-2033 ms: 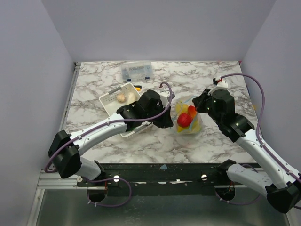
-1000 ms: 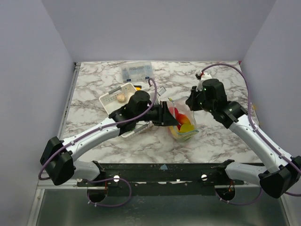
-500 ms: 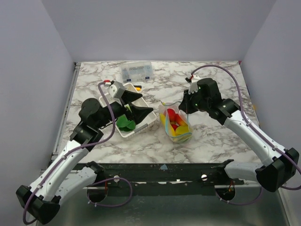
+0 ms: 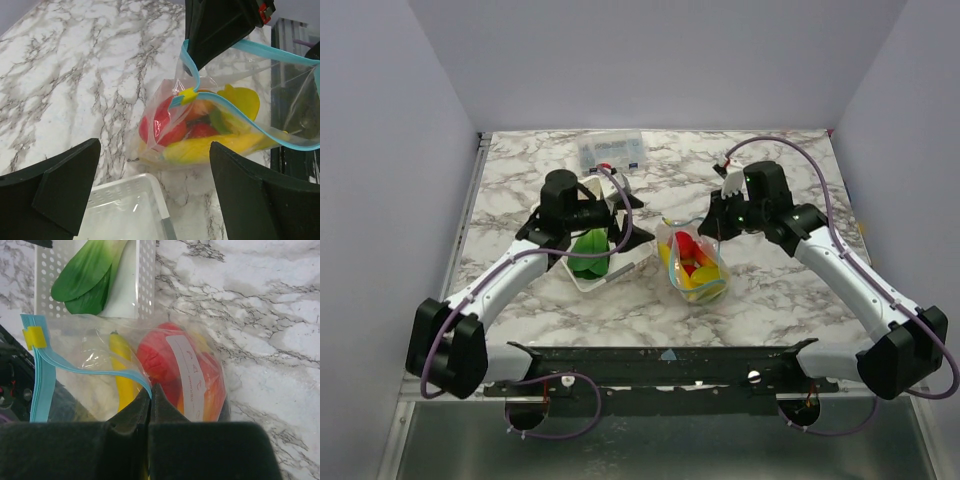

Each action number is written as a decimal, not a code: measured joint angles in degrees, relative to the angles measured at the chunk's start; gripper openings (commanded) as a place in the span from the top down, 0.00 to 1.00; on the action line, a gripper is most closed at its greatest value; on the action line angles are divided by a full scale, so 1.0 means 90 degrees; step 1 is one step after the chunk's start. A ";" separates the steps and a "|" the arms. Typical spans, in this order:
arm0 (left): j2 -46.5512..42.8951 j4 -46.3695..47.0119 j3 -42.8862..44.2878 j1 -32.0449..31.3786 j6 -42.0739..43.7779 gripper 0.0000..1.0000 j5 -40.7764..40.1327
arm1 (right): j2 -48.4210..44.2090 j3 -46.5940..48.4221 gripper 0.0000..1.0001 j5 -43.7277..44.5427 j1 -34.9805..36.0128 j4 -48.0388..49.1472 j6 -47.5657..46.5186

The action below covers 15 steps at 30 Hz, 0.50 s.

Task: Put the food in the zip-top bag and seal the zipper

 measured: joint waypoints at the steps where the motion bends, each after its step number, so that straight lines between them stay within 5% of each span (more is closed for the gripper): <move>1: 0.0206 -0.0056 0.0114 0.0051 0.0100 0.14 0.0231 | 0.0015 0.0000 0.99 -0.0078 -0.0029 0.0002 -0.0024; 7: 0.1035 0.0595 0.0199 0.0053 -0.0036 0.34 0.1180 | 0.0253 0.0000 0.99 -0.0430 -0.0083 -0.0002 -0.0102; 15: 0.1350 0.1768 0.0044 -0.0323 -0.0750 0.55 0.1212 | 0.0243 0.0000 0.99 -0.0716 -0.0080 -0.0002 -0.0143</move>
